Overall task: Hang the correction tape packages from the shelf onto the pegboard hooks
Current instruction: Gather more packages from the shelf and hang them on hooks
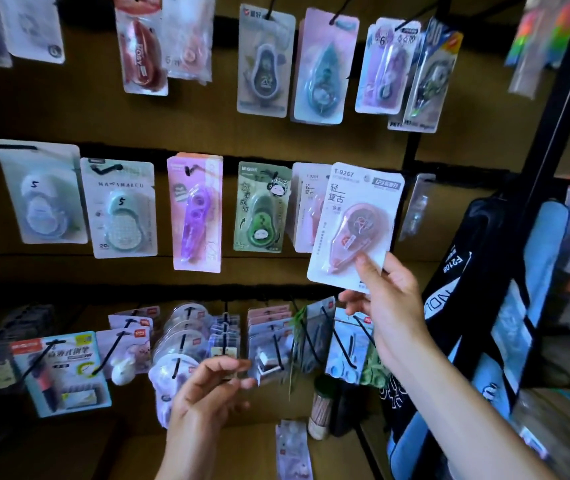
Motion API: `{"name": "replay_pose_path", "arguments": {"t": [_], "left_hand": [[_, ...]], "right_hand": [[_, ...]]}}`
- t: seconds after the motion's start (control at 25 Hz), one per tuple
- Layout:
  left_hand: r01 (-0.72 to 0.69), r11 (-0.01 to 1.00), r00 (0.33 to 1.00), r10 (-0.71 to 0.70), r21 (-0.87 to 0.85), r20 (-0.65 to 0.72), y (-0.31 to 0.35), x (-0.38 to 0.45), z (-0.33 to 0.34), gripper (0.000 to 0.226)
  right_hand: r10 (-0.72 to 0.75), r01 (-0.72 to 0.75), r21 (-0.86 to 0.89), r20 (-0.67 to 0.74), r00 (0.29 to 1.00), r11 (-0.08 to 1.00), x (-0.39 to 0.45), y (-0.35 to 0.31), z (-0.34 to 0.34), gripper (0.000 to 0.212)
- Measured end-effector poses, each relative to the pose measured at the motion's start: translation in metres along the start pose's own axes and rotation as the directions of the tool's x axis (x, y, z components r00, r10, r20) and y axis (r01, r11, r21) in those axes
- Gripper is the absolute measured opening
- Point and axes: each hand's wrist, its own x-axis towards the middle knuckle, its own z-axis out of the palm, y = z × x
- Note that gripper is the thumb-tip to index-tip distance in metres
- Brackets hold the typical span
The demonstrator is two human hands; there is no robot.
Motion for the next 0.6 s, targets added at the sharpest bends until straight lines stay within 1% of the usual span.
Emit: {"name": "replay_pose_path", "arguments": {"t": [0.12, 0.2, 0.32, 0.56, 0.6], "left_hand": [[0.006, 1.000, 1.000, -0.006, -0.005, 0.014, -0.003, 0.002, -0.001, 0.024], [0.005, 1.000, 1.000, -0.005, -0.003, 0.016, -0.002, 0.002, -0.002, 0.024], [0.000, 1.000, 1.000, 0.000, 0.000, 0.001, -0.001, 0.002, -0.005, 0.023], [0.007, 1.000, 1.000, -0.007, 0.012, -0.011, 0.001, 0.002, -0.010, 0.022], [0.007, 1.000, 1.000, -0.007, 0.012, -0.014, 0.001, 0.001, -0.011, 0.022]], "right_hand": [[0.031, -0.029, -0.053, 0.028, 0.999, 0.998, 0.004, 0.002, 0.001, 0.015], [0.032, -0.030, -0.045, 0.038, 0.999, 0.999, 0.001, 0.004, 0.003, 0.014], [0.034, -0.035, -0.039, -0.035, 0.999, 0.999, 0.002, 0.005, 0.003, 0.012], [0.129, -0.152, -0.188, -0.132, 0.983, 0.970, 0.050, 0.009, 0.029, 0.002], [0.145, -0.176, -0.213, -0.156, 0.977, 0.961, 0.062, 0.011, 0.035, 0.014]]}}
